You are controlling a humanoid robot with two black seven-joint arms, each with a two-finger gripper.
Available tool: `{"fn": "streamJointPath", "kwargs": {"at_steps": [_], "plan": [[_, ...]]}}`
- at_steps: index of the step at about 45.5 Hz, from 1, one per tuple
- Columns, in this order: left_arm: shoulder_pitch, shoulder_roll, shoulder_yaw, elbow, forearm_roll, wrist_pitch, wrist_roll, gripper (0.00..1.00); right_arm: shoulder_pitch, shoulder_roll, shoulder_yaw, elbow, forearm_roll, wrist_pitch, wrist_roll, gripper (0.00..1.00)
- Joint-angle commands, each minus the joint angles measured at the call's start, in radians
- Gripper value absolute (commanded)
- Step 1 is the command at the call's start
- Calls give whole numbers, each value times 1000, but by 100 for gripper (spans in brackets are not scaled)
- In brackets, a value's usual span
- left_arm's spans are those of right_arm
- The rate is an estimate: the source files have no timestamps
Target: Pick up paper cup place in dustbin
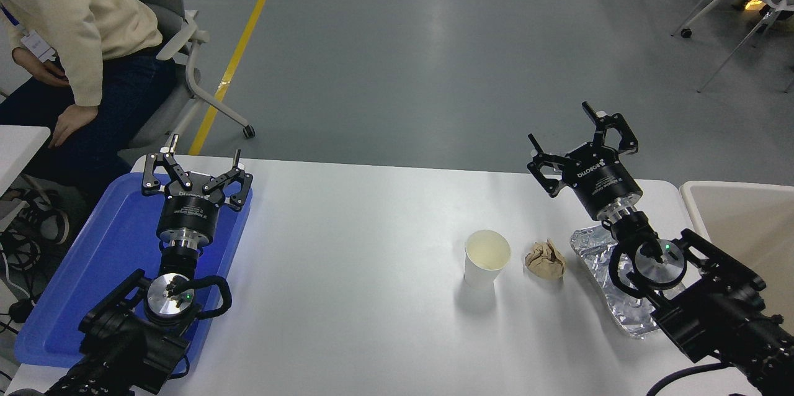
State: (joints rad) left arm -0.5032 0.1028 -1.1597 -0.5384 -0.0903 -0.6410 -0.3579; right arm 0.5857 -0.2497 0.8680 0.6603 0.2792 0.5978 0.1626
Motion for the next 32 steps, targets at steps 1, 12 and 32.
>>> {"fn": "streamJointPath", "kwargs": {"at_steps": [1, 12, 32], "plan": [[0, 0, 0, 0, 0, 0, 0, 100, 2, 0, -6, 5, -2, -1, 0, 100], [0, 0, 0, 0, 0, 0, 0, 100, 17, -5, -9, 8, -5, -26, -2, 100], [0, 0, 0, 0, 0, 0, 0, 100, 170, -146, -107, 68, -201, -151, -6, 100]]}}
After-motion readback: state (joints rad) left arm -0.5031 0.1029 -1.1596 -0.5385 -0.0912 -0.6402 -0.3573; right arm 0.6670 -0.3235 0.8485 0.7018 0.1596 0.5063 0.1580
